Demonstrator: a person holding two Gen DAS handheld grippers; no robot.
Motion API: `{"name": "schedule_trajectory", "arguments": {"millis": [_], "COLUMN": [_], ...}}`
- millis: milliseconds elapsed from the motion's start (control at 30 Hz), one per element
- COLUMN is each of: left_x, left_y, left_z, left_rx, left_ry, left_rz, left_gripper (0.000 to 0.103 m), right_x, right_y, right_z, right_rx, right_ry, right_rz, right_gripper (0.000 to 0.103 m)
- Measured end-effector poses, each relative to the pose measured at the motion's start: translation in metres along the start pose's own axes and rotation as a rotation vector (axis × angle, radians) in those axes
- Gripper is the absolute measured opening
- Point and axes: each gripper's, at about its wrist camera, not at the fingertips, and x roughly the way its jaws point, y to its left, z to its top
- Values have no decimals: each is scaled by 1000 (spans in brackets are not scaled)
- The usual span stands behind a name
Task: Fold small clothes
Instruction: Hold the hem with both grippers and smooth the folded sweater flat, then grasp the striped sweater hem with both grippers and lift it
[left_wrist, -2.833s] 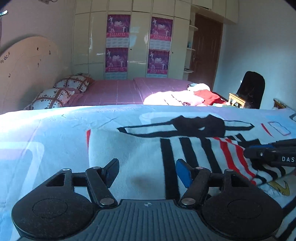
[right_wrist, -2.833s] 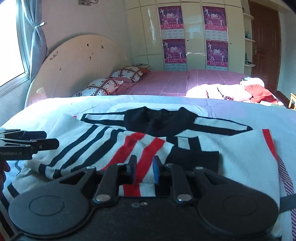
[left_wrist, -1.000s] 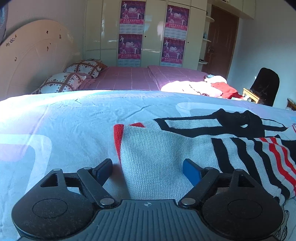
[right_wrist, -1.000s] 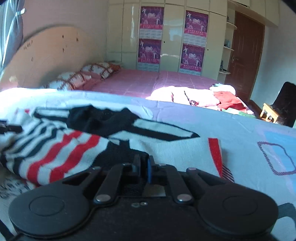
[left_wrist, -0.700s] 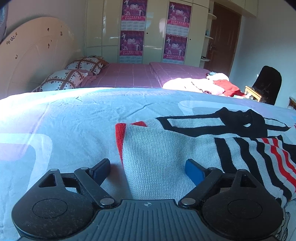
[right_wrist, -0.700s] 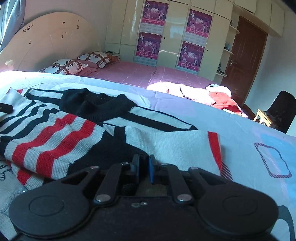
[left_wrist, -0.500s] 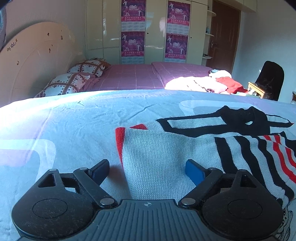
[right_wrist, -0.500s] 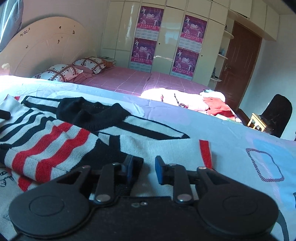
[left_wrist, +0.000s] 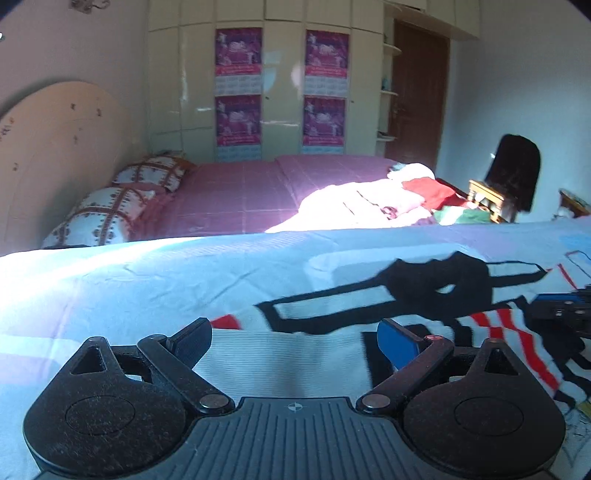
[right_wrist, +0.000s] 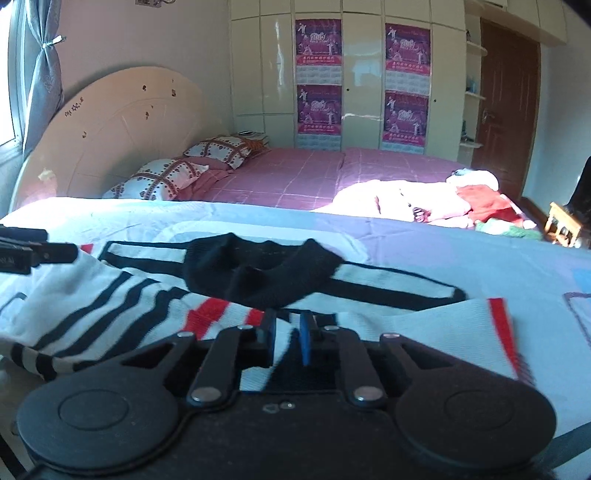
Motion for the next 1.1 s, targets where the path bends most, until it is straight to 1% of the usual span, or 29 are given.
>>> {"name": "schedule_trajectory", "arguments": {"millis": [67, 133, 200, 233, 267, 300, 333, 367, 500, 533, 600, 633, 700, 733, 800, 833, 867, 900, 933, 1000, 1067, 1100], "left_x": [10, 21, 33, 38, 41, 41, 40, 38, 34, 30, 13, -1, -18, -28, -43, -53, -64, -78, -92, -121, -148, -161], "left_y": [-15, -24, -30, -32, -34, -35, -32, -30, -29, -28, -26, -23, -15, -8, 5, 10, 13, 17, 21, 23, 24, 21], "left_z": [1, -2, -8, -12, -16, -18, -18, -17, -13, -12, -18, -25, -43, -52, -65, -71, -75, -80, -84, -98, -117, -127], "left_rx": [12, 7, 9, 25, 62, 70, 48, 40, 52, 50, 60, 78, 102, 84, 16, -8, -28, -51, -77, -126, -169, -179], "left_ry": [36, 68, 105, 119, 115, 110, 114, 122, 155, 160, 144, 131, 157, 153, 163, 155, 136, 116, 98, 74, 79, 86], "left_rz": [-75, -111, -106, -88, -57, -46, -48, -47, -41, -37, 0, 14, 59, 60, 74, 85, 102, 112, 103, 71, 1, -16], "left_gripper": [95, 95, 96, 96, 96, 97, 97, 97, 97, 97, 97, 97, 97, 97, 97, 97, 97, 97, 97, 97, 97, 97], "right_x": [10, 18, 25, 26, 27, 26, 25, 24, 15, 6, -18, -31, -61, -68, -82, -93, -107, -125, -140, -174, -203, -217], "right_y": [10, 18, 21, 20, 17, 11, 5, 0, -10, -15, -30, -36, -53, -58, -67, -71, -74, -77, -78, -79, -79, -80], "right_z": [0, -2, -5, -7, -7, -7, -6, -7, -2, -2, -8, -12, -28, -36, -58, -66, -70, -75, -80, -91, -107, -119], "right_rx": [0, -9, -24, -31, -28, -7, 10, 15, 26, 48, 72, 79, 103, 100, 91, 103, 126, 153, 173, 204, 238, 268], "right_ry": [21, 37, 53, 45, 41, 41, 44, 44, 85, 77, 46, 37, 28, 53, 106, 99, 79, 52, 34, 12, 15, 28], "right_rz": [34, 58, 43, 26, 3, -11, -39, -54, -27, -27, -53, -59, -61, -78, -129, -150, -163, -177, -184, -173, -137, -116], "right_gripper": [9, 9, 9, 7, 6, 3, 0, 0, 0, 11, 30, 29, 27, 25, 21, 19, 19, 23, 28, 29, 29, 30]}}
